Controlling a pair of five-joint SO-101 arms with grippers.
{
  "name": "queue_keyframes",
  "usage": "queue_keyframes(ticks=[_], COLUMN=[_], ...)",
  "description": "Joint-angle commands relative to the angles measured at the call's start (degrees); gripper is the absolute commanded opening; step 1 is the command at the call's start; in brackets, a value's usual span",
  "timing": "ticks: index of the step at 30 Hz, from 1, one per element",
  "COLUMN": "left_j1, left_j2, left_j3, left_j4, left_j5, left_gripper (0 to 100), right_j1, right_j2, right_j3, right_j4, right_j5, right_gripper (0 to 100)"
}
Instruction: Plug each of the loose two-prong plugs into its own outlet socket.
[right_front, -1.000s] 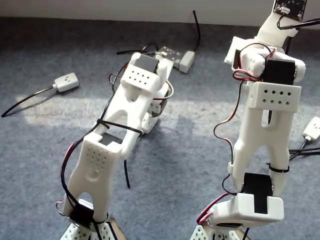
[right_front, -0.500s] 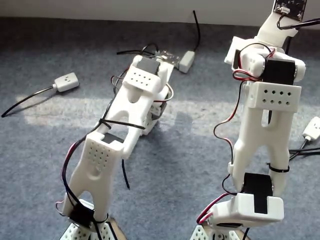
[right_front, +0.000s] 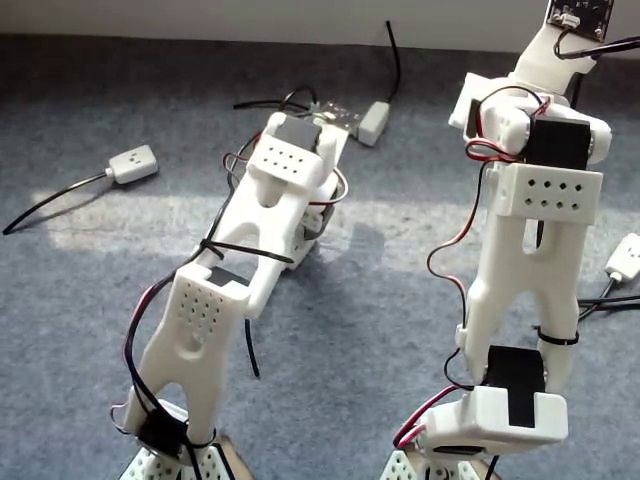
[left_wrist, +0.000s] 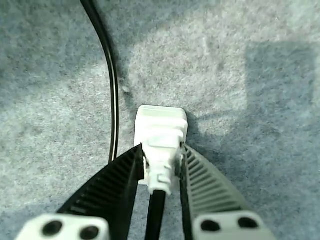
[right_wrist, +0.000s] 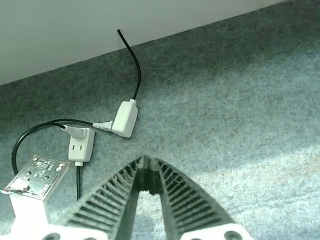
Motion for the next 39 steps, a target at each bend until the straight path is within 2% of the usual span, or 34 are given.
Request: queue_keyframes(ticks=[1, 19, 24, 28, 30, 34, 39], left_j1=[-1.1, -3.3, -2.9, -3.3, -3.6, -4.4, -5.5], left_j2=[3.3, 8.8, 8.6, 8.5, 8.3, 8.0, 2.2], left_j3=[0.0, 0.4, 1.2, -1.6, -2.4, -3.9, -4.6], left_j4=[-0.3, 0.5, 0.6, 0.6, 0.7, 0.8, 0.9], left_j5=[0.4, 0.4, -3.9, -3.7, -3.4, 3.5, 3.8], left_gripper=[1, 1, 1, 1, 6, 22, 23], right_j1=[-0.4, -0.5, -0.5, -0.5, -0.5, -0.5, -0.5], right_j2=[-2.8, -2.8, -2.8, -2.8, -2.8, -2.8, -2.8], right_j3=[-0.5, -0.5, -0.5, -0.5, -0.5, -0.5, -0.5], right_j4=[-1.4, -1.4, -1.4, -1.4, -1.4, -1.4, -1.4], right_j5=[0.3, 0.3, 0.3, 0.3, 0.3, 0.3, 0.3], right_gripper=[0.6, 0.6, 0.6, 0.6, 0.6, 0.6, 0.6])
